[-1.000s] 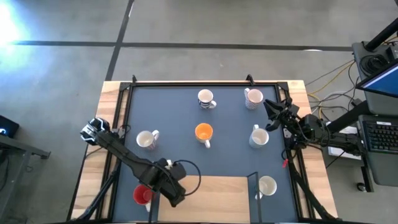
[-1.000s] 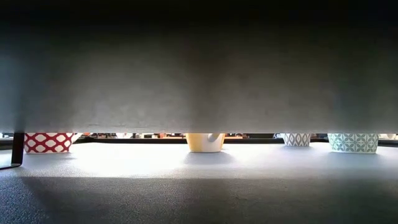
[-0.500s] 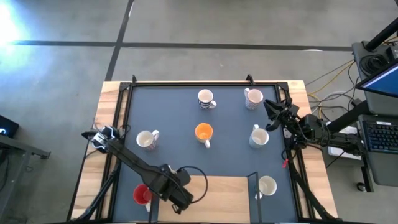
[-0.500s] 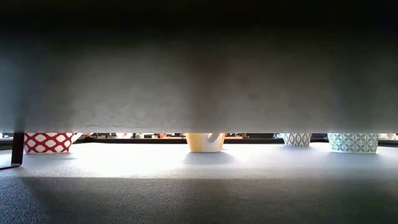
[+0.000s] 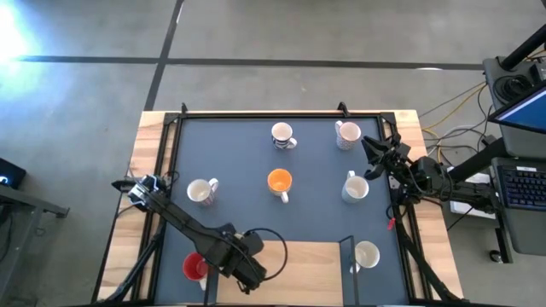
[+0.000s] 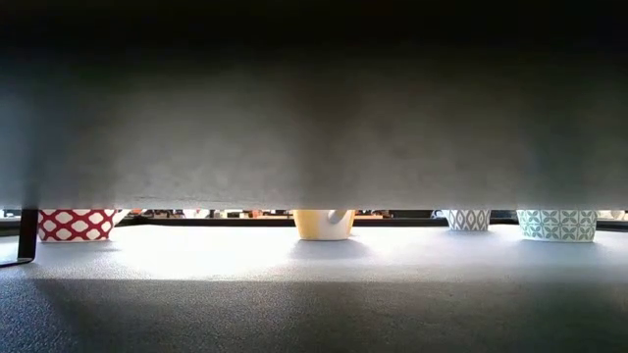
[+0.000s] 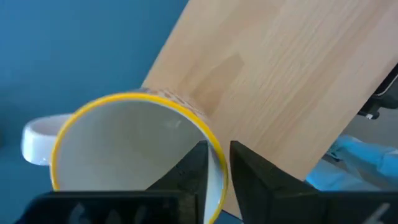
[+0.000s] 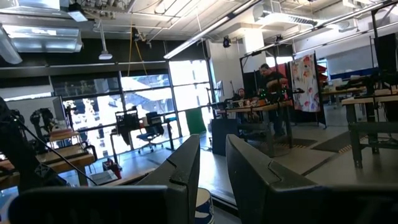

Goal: Place coffee mugs
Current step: Put the light red patterned mug on the shelf, then put the red mug on the shelf

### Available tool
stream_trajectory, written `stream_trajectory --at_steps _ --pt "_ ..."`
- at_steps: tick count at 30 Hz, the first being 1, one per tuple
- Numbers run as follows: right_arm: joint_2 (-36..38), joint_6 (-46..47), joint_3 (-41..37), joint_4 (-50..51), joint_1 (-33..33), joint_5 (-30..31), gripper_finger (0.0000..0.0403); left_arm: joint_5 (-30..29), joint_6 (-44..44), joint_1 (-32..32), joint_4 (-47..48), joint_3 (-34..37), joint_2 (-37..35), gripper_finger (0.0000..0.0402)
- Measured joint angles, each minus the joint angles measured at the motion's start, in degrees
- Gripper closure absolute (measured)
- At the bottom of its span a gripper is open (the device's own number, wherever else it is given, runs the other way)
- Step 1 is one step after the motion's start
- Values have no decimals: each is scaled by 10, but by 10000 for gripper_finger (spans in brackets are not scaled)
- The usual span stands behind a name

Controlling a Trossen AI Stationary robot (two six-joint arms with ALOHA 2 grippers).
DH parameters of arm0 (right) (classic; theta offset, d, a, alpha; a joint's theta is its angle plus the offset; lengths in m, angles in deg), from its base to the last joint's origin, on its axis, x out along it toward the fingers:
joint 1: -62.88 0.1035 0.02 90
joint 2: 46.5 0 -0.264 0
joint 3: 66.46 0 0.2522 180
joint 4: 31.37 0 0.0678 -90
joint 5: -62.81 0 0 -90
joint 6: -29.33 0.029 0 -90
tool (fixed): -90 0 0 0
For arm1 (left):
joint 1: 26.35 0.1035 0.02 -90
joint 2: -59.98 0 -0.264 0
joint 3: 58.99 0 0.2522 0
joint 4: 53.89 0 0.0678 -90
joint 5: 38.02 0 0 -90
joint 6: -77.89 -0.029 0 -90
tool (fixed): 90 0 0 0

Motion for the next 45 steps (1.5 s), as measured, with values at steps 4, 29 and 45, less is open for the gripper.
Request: stream_trajectory --at_steps 4,29,45 --pt "0 0 0 0 0 0 335 -21 -20 0 21 -20 0 323" --pt "0 0 0 0 0 0 335 -48 124 -63 119 123 -212 320" --pt "0 0 0 0 0 0 335 35 22 -227 27 247 -248 320"
